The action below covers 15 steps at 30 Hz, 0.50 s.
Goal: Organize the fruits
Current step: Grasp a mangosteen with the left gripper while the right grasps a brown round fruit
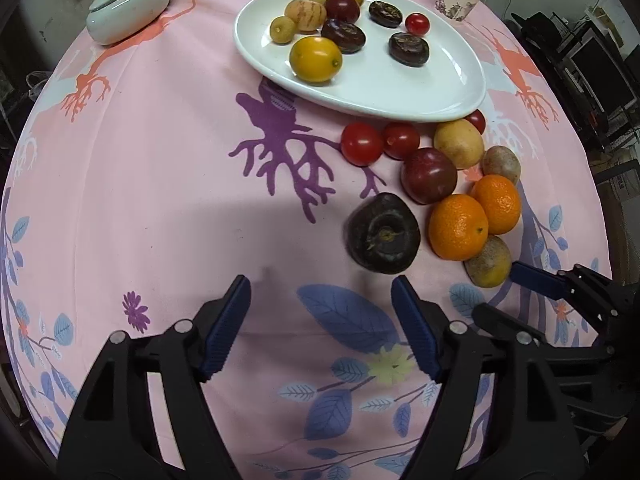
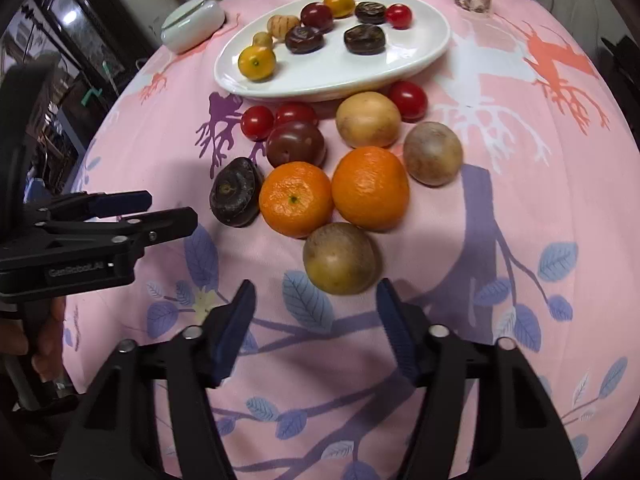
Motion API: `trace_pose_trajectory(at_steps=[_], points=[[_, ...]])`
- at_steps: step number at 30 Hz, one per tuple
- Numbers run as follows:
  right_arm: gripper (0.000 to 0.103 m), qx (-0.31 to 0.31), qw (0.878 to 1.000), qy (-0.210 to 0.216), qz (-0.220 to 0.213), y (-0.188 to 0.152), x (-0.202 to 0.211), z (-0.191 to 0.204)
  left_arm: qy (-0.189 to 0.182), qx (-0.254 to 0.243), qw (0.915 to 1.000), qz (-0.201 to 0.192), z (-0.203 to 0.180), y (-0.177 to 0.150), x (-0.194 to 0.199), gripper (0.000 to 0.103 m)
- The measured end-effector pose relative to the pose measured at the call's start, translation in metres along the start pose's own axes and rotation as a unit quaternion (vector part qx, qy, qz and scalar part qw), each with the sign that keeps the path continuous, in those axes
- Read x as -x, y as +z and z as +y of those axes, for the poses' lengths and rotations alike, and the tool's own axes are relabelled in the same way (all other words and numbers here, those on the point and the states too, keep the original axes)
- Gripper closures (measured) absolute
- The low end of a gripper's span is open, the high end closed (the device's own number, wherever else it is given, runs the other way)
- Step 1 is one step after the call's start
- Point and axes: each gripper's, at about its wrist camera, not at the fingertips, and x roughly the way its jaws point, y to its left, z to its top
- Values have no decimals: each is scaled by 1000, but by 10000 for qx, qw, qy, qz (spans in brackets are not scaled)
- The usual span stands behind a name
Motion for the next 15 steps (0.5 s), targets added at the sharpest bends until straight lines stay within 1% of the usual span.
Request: trace_pose_trajectory(at_steps=[1,3,5,6,9,15], points=[[44,58,9999,-142,11,2,-4,2,-3,23,10000,11,1,0,-1,28],[48,158,9993,-339,4,6,-9,4,-14,61,10000,38,3,0,-2,28],[62,116,9990,-420,56,8,-14,0,-18,69,10000,55,3,0,-3,28],[63,108,9989,-448,83,8,-16,-3,-24,64,10000,62,3,0,-3,28],[64,149,9993,-333,58,8,-15,-7,-46,25,10000,77,0,1,-4,28],[64,-87,9999,-134,35,0,0,-20,-105,-216,9997,74,-16,5,-8,28]])
